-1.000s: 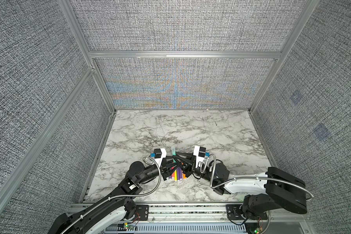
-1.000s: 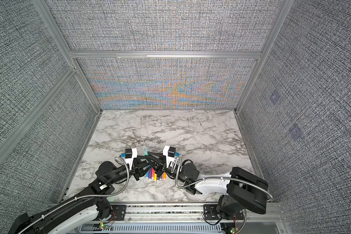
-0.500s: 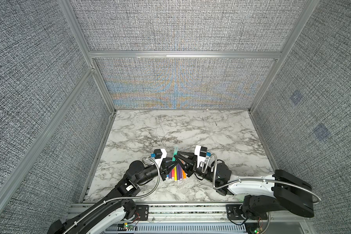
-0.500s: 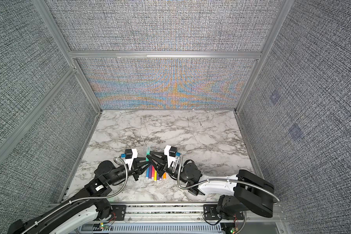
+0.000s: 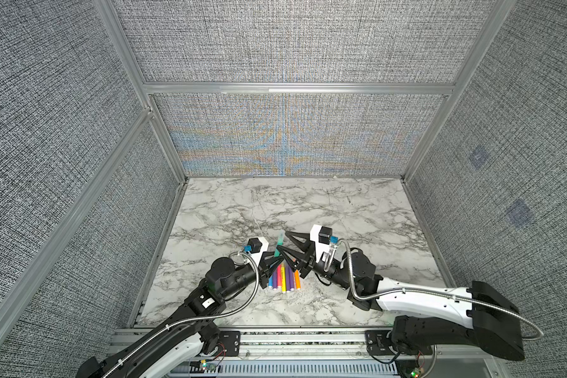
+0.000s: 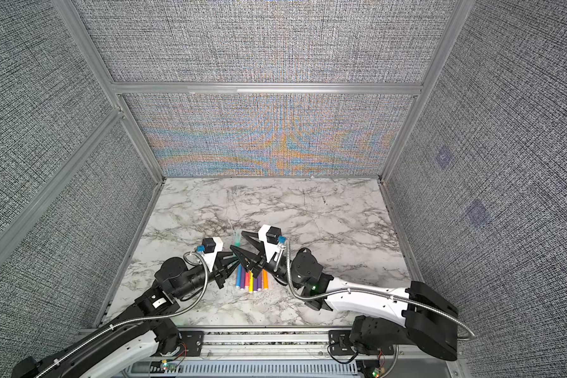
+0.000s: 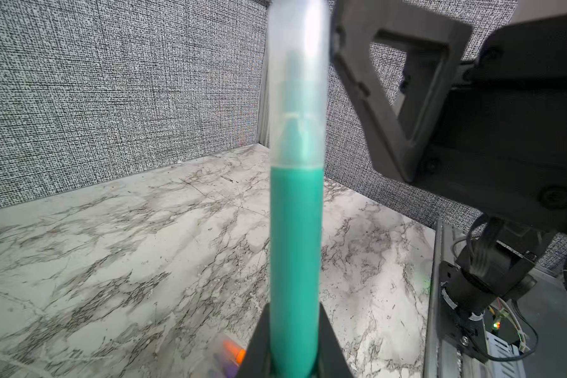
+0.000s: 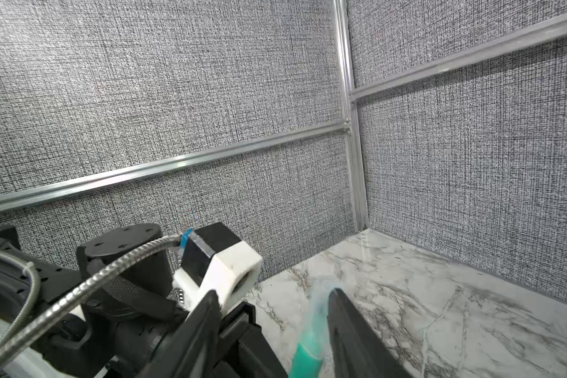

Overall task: Remove pen caps from pens
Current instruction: Open the pen cap on the pen.

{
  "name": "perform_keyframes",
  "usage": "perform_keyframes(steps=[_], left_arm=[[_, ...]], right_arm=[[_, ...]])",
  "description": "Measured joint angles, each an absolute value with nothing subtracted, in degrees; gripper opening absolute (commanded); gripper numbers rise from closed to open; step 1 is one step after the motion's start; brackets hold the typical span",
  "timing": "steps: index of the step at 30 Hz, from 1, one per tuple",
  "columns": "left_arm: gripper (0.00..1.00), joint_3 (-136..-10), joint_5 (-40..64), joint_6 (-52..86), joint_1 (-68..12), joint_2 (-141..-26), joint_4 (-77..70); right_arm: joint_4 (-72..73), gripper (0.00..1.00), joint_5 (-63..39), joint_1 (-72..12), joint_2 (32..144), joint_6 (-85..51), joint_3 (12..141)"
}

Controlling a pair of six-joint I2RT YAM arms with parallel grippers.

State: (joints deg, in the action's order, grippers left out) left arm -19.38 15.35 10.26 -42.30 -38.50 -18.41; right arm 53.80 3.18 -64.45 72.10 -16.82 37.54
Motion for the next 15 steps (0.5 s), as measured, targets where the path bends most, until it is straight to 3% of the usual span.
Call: perform_keyframes(steps=[11,15], left_arm=[[0.05,-19.7,17.9,10.4,-42.4,-38.2,-18.4],[0.05,-19.7,18.7,10.2,-42.4,-37.6,-18.4]], right_arm=[[48.8,0.55,5.7,-64.1,73.3,-16.3,39.2],[48.4,0.49,6.5,-63.4,73.6,-16.8,39.2]])
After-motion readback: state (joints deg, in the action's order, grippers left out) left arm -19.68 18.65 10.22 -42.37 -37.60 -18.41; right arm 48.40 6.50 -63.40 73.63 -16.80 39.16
